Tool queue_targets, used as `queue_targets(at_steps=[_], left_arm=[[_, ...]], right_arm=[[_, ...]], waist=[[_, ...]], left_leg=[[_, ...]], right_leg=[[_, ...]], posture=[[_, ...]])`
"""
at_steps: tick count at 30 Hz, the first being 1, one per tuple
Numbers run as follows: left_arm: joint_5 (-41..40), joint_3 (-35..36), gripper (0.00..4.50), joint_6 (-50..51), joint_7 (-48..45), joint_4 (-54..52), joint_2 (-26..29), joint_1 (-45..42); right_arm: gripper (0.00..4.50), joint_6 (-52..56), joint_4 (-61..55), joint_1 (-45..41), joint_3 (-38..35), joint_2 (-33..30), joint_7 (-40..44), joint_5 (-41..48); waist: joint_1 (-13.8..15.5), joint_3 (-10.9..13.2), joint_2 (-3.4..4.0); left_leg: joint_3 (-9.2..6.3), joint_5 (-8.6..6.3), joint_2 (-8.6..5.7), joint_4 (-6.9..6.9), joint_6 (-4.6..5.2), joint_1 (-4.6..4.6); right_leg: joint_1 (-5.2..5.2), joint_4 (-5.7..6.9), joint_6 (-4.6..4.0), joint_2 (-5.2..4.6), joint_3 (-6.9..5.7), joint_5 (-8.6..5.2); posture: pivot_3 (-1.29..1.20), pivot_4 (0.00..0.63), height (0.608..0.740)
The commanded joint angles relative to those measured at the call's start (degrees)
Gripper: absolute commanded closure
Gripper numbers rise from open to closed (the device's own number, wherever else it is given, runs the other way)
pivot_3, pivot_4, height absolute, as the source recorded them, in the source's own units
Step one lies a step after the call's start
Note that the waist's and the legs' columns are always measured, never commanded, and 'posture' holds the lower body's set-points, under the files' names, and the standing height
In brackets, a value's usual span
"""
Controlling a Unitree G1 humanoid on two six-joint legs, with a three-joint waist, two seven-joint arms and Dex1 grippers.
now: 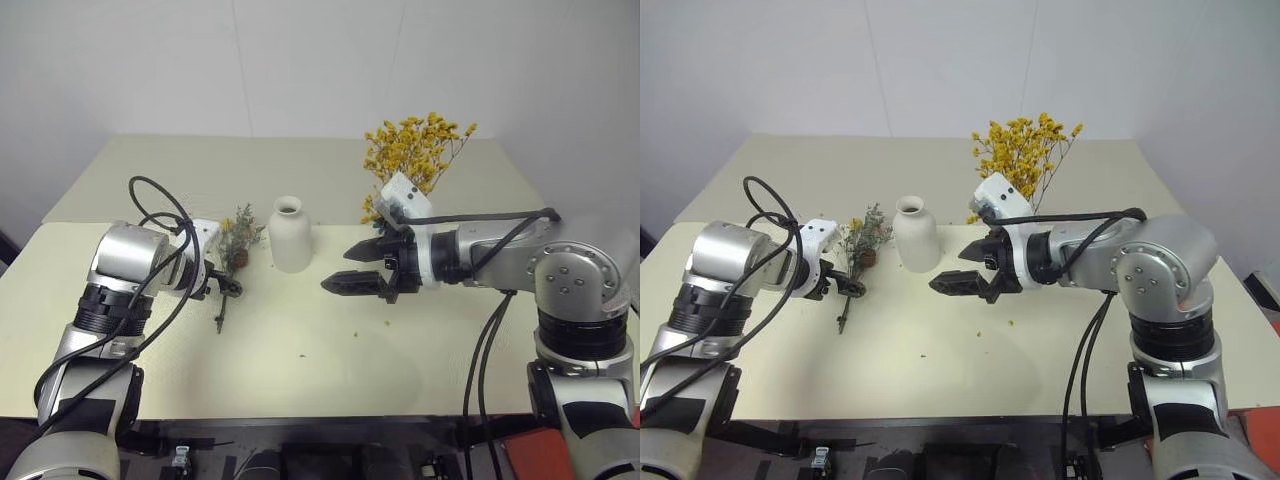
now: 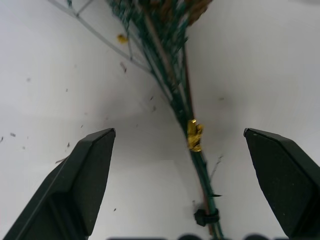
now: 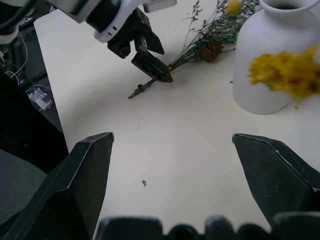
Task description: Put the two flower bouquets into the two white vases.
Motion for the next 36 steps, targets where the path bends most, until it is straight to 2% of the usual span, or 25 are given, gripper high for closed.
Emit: queue_targets(at_steps=[1, 6, 9, 20, 22, 36], left_arm=[[0.3, -0.3, 0.00, -1.7, 0.5, 1.4, -0.2, -2.9], [0.3, 0.1, 0.00, -3.1, 1.2, 4.6, -1.4, -3.5], [0.2, 0.1, 0.54, -3.8, 1.2, 6.2, -2.0, -3.6], [0.2, -0.8, 4.07, -5.7, 1.0, 8.5, -2.7, -3.9], [0.1, -1.1, 4.45, -5.8, 0.8, 7.7, -2.3, -3.6], [5.0, 0.4, 4.45, -8.9, 6.9, -0.2, 1.5, -2.0]], right_arm=[[0.04, -1.3, -1.4, -0.7, -1.0, 0.3, -0.3, -0.8], [0.04, -1.0, -1.7, -0.4, -1.3, 0.3, -0.4, -1.3], [0.00, -0.8, -2.0, -0.2, -1.6, 0.2, -0.5, -1.3], [0.00, -0.5, -2.2, 0.1, -1.9, 0.4, -0.4, -1.6], [0.00, -0.5, -2.2, 0.1, -1.9, 0.3, -0.4, -1.6], [0.00, -1.0, -2.8, 0.2, -1.5, 0.0, -0.1, -1.9]], waist=[[0.0, 0.0, 0.00], [0.1, 0.0, 0.00], [0.1, 0.0, 0.00], [0.2, 0.0, 0.00], [0.2, 0.0, 0.00], [0.0, 0.0, 0.00]], left_leg=[[0.00, 0.00, 0.00, 0.05, 0.00, 0.00], [-0.01, 0.00, -0.02, 0.18, 0.00, -0.02], [-0.01, 0.00, -0.02, 0.18, 0.00, -0.03], [-0.01, 0.00, -0.02, 0.21, 0.00, -0.02], [-0.01, 0.00, -0.02, 0.22, 0.00, -0.02], [-0.02, 0.00, -0.02, 0.22, 0.00, -0.03]], right_leg=[[0.00, 0.03, 0.00, 0.00, 0.00, 0.00], [0.03, 0.07, 0.00, -0.01, 0.00, 0.00], [0.03, 0.06, 0.00, -0.01, 0.00, 0.00], [0.05, 0.09, 0.00, -0.02, 0.00, 0.00], [0.05, 0.09, 0.00, -0.02, 0.00, 0.00], [0.03, 0.09, -0.01, -0.02, 0.01, 0.01]], posture=[[0.00, 0.150, 0.740], [0.00, 0.150, 0.740], [0.00, 0.150, 0.740], [0.00, 0.150, 0.740], [0.00, 0.150, 0.740], [0.00, 0.150, 0.740]])
